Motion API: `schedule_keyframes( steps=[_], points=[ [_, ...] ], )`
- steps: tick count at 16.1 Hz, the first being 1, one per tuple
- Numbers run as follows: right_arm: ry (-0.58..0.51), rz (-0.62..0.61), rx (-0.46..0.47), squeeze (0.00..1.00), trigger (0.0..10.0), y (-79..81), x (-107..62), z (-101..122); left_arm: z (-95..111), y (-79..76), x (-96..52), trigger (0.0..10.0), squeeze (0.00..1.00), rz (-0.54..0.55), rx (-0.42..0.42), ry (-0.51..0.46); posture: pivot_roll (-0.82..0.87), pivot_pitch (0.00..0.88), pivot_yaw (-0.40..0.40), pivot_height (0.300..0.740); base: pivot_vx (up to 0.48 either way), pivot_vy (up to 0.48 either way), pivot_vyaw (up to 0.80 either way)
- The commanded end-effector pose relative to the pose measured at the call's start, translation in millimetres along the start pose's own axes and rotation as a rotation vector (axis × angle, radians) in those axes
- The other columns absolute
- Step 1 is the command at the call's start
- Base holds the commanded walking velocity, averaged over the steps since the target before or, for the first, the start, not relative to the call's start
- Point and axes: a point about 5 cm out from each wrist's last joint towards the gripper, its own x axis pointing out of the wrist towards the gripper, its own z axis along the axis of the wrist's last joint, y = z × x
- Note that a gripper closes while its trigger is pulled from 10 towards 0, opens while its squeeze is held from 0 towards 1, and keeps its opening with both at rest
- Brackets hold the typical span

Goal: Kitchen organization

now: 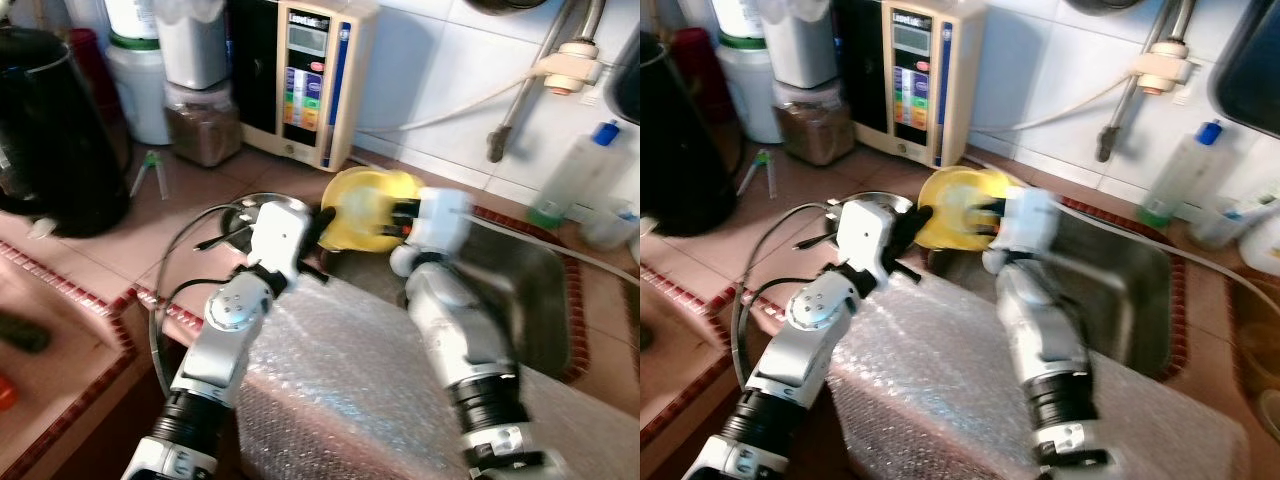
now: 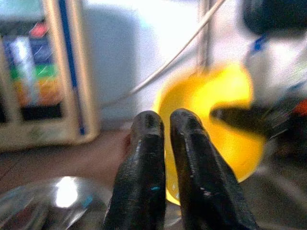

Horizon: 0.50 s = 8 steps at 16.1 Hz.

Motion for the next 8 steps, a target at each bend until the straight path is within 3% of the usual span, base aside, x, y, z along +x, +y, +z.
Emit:
schedule_keyframes(
  steps=[1,5,7,8],
  points=[
    [-0.013,-0.065,-0.011,0.00,0.0,-13.6,3.5,4.6,9.4,-14.1,4.2,10.0,1.00,-0.122,-0.029,-0.030,0.15,0.000,-0.080,0.740,0.000,0.000,0.00],
    [-0.078,-0.147,-0.080,0.00,0.0,-37.8,12.8,27.3,16.2,-28.0,-0.7,10.0,1.00,-0.305,-0.035,-0.016,0.16,0.000,-0.079,0.740,0.000,0.000,0.00],
    [-0.048,-0.204,-0.142,0.00,0.0,-59.1,15.5,26.6,11.6,-31.0,-6.4,10.0,1.00,-0.375,-0.019,0.028,0.16,0.000,-0.077,0.740,0.000,0.000,0.00],
    [-0.029,-0.210,-0.235,0.00,0.0,-76.3,16.1,26.6,6.3,-30.4,-12.6,10.0,1.00,-0.410,-0.023,0.074,0.16,0.000,-0.062,0.740,0.000,0.000,0.00]
  ],
)
